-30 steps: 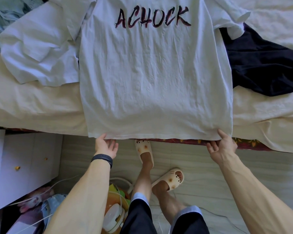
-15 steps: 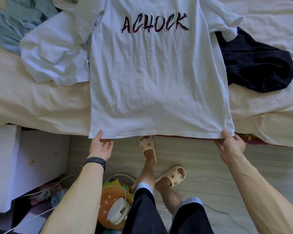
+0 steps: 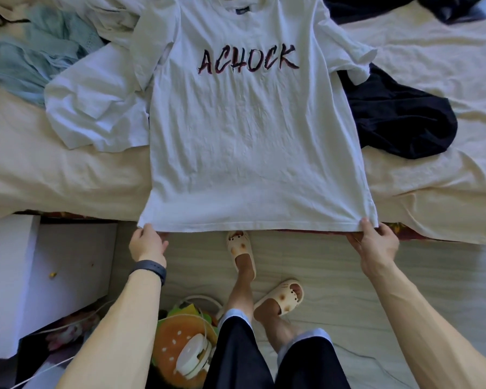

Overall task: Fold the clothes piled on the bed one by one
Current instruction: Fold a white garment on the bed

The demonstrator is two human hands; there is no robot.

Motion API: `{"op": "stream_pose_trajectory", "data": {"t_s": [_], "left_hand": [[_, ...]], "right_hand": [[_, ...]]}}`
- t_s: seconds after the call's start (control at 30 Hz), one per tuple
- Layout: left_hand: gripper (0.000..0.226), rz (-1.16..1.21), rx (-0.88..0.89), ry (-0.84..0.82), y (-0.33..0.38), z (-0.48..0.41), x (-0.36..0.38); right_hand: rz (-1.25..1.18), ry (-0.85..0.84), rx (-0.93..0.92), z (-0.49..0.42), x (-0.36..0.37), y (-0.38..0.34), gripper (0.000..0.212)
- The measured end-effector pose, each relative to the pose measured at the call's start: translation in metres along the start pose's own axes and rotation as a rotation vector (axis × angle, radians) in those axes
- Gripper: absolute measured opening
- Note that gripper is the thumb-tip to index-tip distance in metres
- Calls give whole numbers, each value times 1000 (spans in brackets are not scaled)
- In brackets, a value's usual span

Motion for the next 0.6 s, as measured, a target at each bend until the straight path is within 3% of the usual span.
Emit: {"op": "stream_pose_trajectory", "data": {"t_s": [0.1, 0.23, 0.33, 0.4, 0.5, 0.6], "left_hand": [[38, 198, -85, 30, -8, 0, -8], [37, 103, -22, 93, -25, -2, -25], [39, 5, -169, -33, -53, -5, -14], [43, -126, -168, -141, -55, -5, -1], [59, -385, 68, -111, -24, 0, 10], [61, -587, 470, -186, 26, 47, 53]], "right_hand": [[-46, 51, -41, -6, -10, -5, 17], [-50, 118, -46, -14, -35, 13, 4], [156, 79, 52, -22, -39, 50, 11], [343, 63, -4, -26, -36, 49, 25], [666, 41, -192, -21, -18, 18, 52], [858, -10, -416, 2, 22, -21, 56]]}}
Point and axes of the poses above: each hand's wrist, its own z-axis away from the middle knuckle, its own x-axis out of the palm, y = z × x, the point moved 10 cm from there along -z, towards the middle knuckle, and after that the axes turned 14 degrees about y, right-handed, at the moved point
